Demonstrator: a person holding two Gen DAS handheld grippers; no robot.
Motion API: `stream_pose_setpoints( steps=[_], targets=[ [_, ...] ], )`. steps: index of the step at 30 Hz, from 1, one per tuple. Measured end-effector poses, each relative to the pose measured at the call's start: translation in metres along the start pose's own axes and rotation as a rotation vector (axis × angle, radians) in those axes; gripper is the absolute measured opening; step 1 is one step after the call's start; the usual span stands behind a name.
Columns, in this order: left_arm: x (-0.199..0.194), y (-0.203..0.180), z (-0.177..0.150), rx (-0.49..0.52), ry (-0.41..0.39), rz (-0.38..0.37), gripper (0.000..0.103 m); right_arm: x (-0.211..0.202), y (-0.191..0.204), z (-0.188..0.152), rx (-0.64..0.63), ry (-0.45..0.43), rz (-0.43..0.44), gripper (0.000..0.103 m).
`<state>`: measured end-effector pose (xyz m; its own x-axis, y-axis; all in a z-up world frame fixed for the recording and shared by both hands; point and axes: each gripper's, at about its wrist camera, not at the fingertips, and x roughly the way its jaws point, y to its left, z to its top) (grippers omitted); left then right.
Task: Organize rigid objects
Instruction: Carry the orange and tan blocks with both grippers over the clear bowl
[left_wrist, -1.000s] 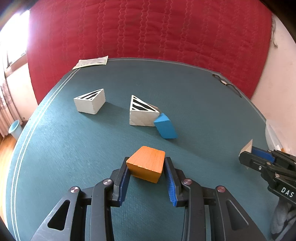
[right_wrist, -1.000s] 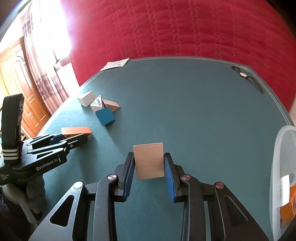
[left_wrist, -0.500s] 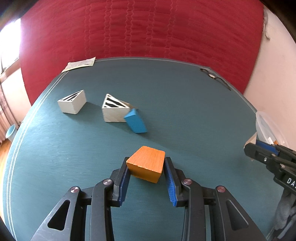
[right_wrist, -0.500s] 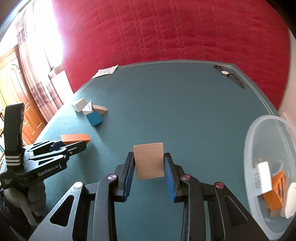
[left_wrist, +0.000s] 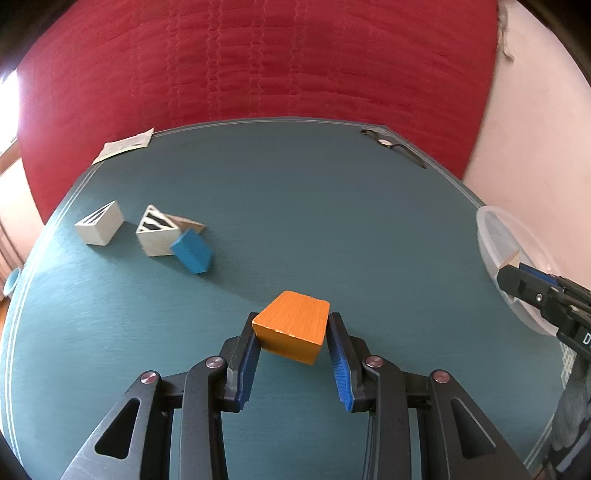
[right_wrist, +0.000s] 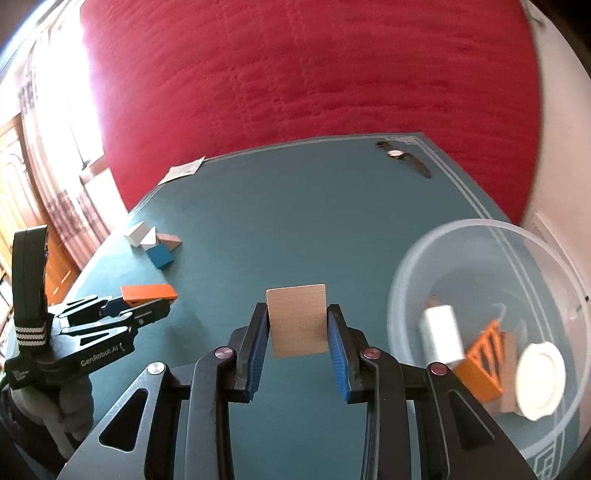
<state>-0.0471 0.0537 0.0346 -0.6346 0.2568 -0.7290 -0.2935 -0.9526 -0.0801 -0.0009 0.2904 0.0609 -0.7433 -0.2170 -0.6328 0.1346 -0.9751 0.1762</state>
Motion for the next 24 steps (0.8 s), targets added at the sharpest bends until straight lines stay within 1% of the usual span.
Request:
stream_pose_setpoints(
  steps=[4,8,17,21,24],
  targets=[
    [0.0,-0.012,0.0,0.011,0.001,-0.02,0.037,-0.01,-0.019,-0.001,0.043,-0.021,-0.036,0.032],
    [0.0,-0.023,0.0,0.024,0.004,-0.034,0.037,-0.022,-0.042,-0.002,0.096,-0.046,-0.096,0.033],
    [0.004,-0.041,0.001,0.044,0.01,-0.058,0.037,-0.042,-0.093,-0.01,0.196,-0.063,-0.204,0.032],
    [0.005,-0.052,0.002,0.056,0.012,-0.073,0.037,-0.05,-0.111,-0.013,0.242,-0.072,-0.222,0.033],
    [0.004,-0.06,0.003,0.071,0.007,-0.084,0.038,-0.054,-0.123,-0.015,0.28,-0.067,-0.213,0.033]
  ],
)
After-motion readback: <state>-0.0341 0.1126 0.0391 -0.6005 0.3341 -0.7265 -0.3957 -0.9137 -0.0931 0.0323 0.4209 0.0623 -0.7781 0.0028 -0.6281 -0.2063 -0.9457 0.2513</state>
